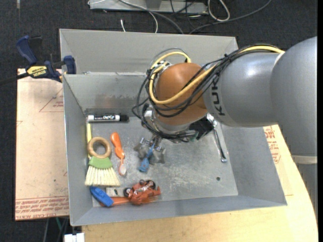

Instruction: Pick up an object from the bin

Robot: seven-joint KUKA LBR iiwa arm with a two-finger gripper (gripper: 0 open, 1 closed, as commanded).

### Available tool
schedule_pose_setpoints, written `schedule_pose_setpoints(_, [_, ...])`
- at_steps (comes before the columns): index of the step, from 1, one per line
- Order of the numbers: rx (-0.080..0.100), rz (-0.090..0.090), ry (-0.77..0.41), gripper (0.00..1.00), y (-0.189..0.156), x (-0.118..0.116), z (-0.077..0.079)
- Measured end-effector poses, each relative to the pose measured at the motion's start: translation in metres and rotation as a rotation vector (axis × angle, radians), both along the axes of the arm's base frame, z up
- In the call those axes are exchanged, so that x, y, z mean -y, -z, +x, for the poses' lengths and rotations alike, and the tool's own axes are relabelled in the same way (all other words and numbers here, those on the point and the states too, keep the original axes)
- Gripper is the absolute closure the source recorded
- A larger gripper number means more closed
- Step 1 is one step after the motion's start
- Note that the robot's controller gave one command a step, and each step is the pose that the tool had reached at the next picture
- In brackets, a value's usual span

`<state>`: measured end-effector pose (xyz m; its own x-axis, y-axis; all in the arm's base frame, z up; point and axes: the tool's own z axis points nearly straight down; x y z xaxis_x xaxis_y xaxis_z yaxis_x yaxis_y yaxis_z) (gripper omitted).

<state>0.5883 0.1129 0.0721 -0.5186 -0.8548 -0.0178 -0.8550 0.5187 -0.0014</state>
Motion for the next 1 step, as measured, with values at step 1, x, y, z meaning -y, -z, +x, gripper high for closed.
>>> schedule_pose_setpoints(1, [-0.006, -0.001, 0.001, 1.00, -0.0101, 0.0002, -0.0021])
